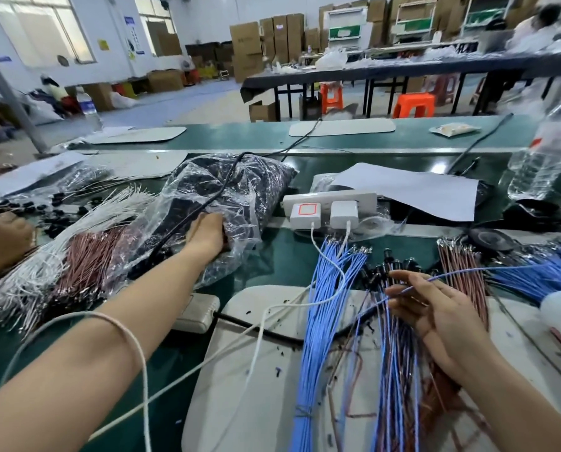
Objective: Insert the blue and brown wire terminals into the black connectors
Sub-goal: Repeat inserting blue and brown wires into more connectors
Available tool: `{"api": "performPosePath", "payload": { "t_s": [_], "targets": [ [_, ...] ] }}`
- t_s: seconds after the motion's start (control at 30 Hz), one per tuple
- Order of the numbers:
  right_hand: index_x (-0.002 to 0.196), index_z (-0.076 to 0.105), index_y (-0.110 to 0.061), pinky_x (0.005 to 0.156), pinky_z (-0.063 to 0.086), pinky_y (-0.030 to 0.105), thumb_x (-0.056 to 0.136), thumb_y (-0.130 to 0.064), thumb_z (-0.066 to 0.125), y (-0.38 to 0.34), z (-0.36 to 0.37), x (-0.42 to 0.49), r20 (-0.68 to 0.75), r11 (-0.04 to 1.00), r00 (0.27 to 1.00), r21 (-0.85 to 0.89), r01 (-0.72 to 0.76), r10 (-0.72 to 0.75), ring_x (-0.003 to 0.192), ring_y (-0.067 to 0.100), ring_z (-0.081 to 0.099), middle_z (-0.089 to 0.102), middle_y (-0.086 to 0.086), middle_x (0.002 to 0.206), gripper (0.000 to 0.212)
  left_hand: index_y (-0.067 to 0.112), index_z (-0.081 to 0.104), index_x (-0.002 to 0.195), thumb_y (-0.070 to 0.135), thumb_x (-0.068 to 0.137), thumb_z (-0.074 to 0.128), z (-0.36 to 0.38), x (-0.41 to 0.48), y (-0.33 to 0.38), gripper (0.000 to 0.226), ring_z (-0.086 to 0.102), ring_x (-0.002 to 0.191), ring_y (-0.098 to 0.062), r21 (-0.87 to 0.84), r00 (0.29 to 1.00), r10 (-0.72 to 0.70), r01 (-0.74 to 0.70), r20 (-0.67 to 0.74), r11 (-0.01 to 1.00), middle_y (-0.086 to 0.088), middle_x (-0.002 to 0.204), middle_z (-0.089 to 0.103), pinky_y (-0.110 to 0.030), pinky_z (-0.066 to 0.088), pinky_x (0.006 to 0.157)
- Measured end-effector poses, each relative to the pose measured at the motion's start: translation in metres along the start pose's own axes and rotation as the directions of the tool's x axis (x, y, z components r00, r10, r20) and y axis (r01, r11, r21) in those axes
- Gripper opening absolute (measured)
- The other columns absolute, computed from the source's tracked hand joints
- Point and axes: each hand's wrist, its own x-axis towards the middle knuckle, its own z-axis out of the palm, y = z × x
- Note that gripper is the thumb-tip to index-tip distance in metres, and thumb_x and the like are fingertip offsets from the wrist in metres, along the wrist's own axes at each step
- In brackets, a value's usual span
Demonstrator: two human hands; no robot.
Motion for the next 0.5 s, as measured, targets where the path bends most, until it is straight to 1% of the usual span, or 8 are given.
{"api": "performPosePath", "payload": {
  "t_s": [0.13,0.2,0.27,0.33,0.37,0.4,0.43,0.5],
  "targets": [
    [0.091,0.069,-0.001,0.059,0.057,0.022,0.097,-0.002,0.044,0.001,-0.002,0.001,-0.038,0.999,0.999,0.012,0.036,-0.035,0.063,0.017,0.069,0.072,0.013,0.076,0.026,0.001,0.061,0.100,0.002,0.091,0.056,-0.031,-0.013,0.009,0.010,0.066,0.085,-0.025,0.135,0.982,-0.002,-0.023,0.187,0.991,-0.013,0.093,0.065,-0.039,0.057,0.079],
    [0.092,0.068,0.000,0.059,0.057,0.022,0.097,-0.001,0.043,0.001,-0.002,0.002,-0.048,0.998,0.997,0.031,0.056,-0.055,0.064,0.018,0.069,0.073,0.015,0.077,0.026,0.001,0.062,0.089,0.014,0.089,0.064,-0.056,-0.031,0.023,0.012,0.066,0.077,-0.020,0.279,0.967,0.027,-0.100,0.255,0.955,-0.010,0.085,0.065,-0.034,0.058,0.075],
    [0.095,0.066,0.000,0.059,0.057,0.024,0.099,-0.004,0.041,0.000,-0.002,0.003,-0.045,0.997,0.997,0.038,0.070,-0.068,0.065,0.020,0.070,0.073,0.017,0.081,0.026,0.007,0.063,0.083,0.029,0.089,0.065,-0.078,-0.052,0.043,0.023,0.064,0.072,-0.019,0.268,0.972,0.137,-0.186,0.191,0.945,-0.006,0.081,0.065,-0.034,0.057,0.074],
    [0.097,0.065,0.000,0.060,0.057,0.025,0.100,-0.007,0.040,0.000,-0.001,0.001,-0.041,0.996,0.996,0.034,0.086,-0.085,0.066,0.022,0.070,0.073,0.018,0.082,0.026,0.011,0.062,0.083,0.031,0.090,0.064,-0.088,-0.081,0.070,0.021,0.065,0.063,-0.017,-0.098,0.946,0.297,-0.286,0.131,0.953,-0.002,0.078,0.065,-0.027,0.055,0.063],
    [0.097,0.065,-0.001,0.059,0.057,0.025,0.100,-0.008,0.039,-0.001,0.000,0.000,-0.036,0.994,0.994,0.030,0.107,-0.105,0.066,0.022,0.070,0.073,0.017,0.080,0.027,0.011,0.062,0.083,0.025,0.089,0.065,-0.086,-0.097,0.086,0.015,0.067,0.058,-0.015,-0.397,0.920,0.361,-0.278,0.151,0.875,-0.001,0.076,0.066,-0.023,0.054,0.057],
    [0.097,0.064,-0.002,0.059,0.057,0.025,0.100,-0.009,0.038,-0.001,0.002,-0.002,-0.031,0.990,0.990,0.016,0.138,-0.137,0.064,0.022,0.070,0.073,0.014,0.077,0.027,0.008,0.061,0.084,0.017,0.088,0.065,-0.078,-0.112,0.102,0.010,0.068,0.056,-0.014,-0.646,0.887,0.423,-0.214,0.185,0.732,-0.003,0.075,0.066,-0.020,0.055,0.054],
    [0.096,0.064,-0.004,0.059,0.057,0.024,0.101,-0.009,0.038,-0.001,0.004,-0.003,-0.031,0.983,0.983,-0.011,0.181,-0.181,0.063,0.021,0.069,0.072,0.012,0.074,0.028,0.004,0.060,0.087,0.009,0.087,0.064,-0.065,-0.126,0.116,0.007,0.068,0.057,-0.015,-0.790,0.858,0.477,-0.155,0.190,0.593,-0.007,0.076,0.067,-0.020,0.056,0.056],
    [0.094,0.065,-0.008,0.060,0.056,0.023,0.101,-0.011,0.038,-0.002,0.006,-0.007,-0.050,0.943,0.947,-0.124,0.310,-0.318,0.062,0.019,0.068,0.071,0.006,0.071,0.028,0.002,0.062,0.089,0.001,0.085,0.067,-0.031,-0.146,0.134,0.007,0.069,0.065,-0.018,-0.887,0.849,0.513,-0.132,0.129,0.442,-0.012,0.080,0.067,-0.024,0.058,0.066]
  ]
}}
